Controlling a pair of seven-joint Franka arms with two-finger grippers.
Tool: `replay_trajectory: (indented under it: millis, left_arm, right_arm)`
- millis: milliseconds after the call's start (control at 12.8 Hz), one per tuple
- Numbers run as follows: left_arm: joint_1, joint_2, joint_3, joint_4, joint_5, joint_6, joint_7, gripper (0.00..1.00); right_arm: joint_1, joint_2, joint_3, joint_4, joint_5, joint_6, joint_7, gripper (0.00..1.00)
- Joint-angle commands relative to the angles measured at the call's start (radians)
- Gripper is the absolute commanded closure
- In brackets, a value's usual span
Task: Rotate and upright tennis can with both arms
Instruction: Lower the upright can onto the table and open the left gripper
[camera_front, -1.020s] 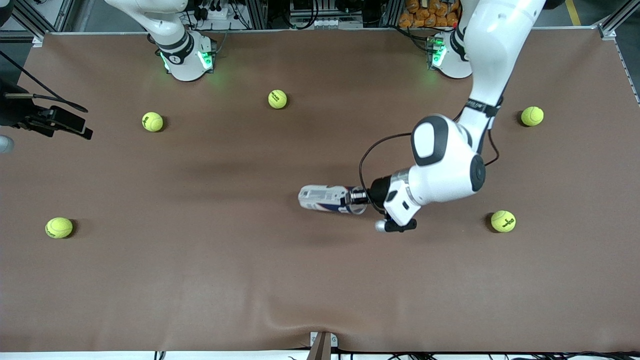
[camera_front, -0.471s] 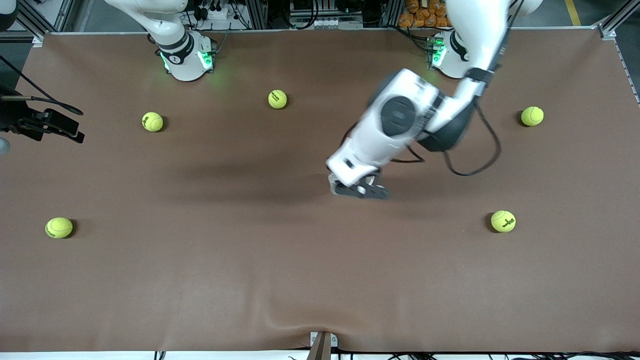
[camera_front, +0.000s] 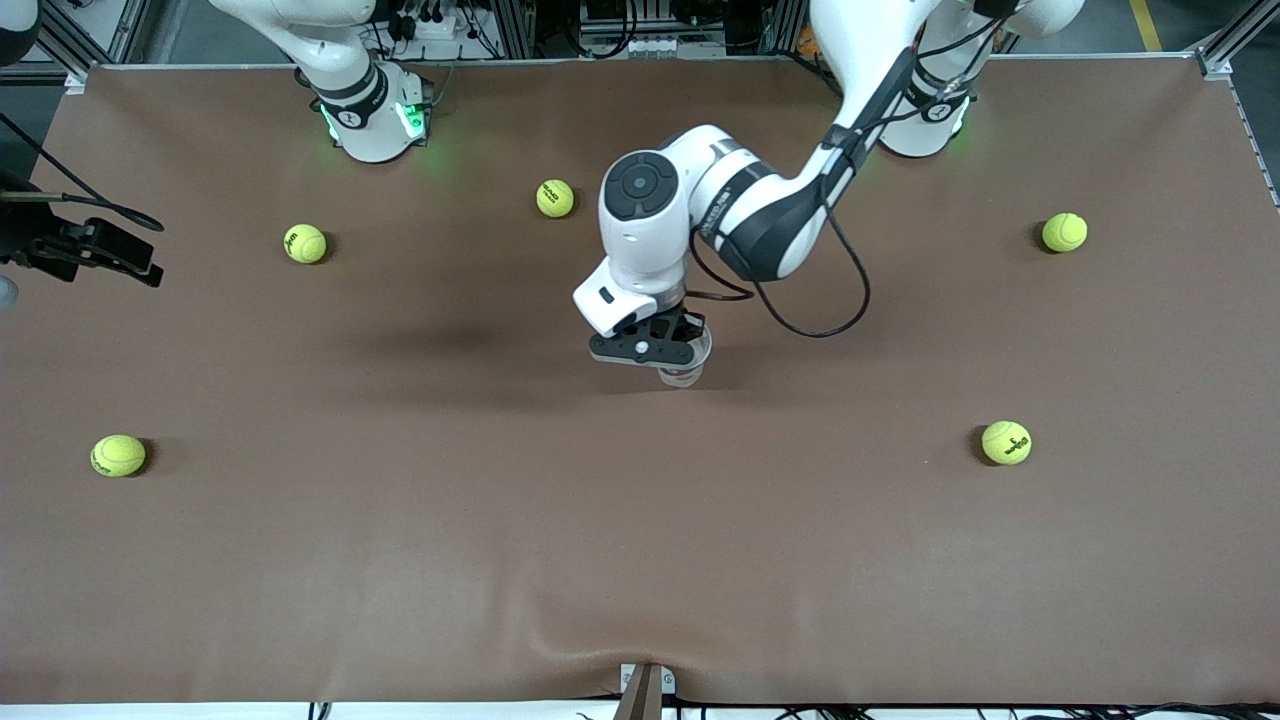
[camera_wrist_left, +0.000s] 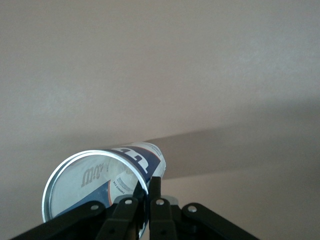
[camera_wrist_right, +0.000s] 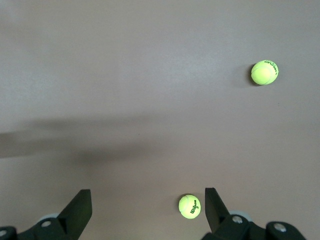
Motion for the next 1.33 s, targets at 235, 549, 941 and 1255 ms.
replay_trajectory:
  millis: [235, 549, 941, 1255]
  left_arm:
    - [-0.082, 0.026, 0.078, 0.039, 0.039, 0.043, -0.062, 0.00]
    - [-0.041, -0.098, 0.078, 0.024, 0.042, -0.029, -0.051, 0.00]
    - [0.059, -0.251, 0.076, 0.022, 0.044, -0.268, -0.047, 0.00]
    - [0.191, -0.343, 0.073, 0.016, 0.037, -0.380, 0.034, 0.00]
  right_arm:
    - [0.079, 0.014, 0.008, -0.005, -0.013, -0.004, 0.020, 0.00]
    - [0.020, 0.012, 0.002, 0.010, 0.000, -0.027, 0.060, 0.00]
    - [0.018, 0.012, 0.001, 0.027, 0.001, -0.041, 0.065, 0.00]
    - [0.021, 0.011, 0.002, 0.027, 0.004, -0.042, 0.062, 0.00]
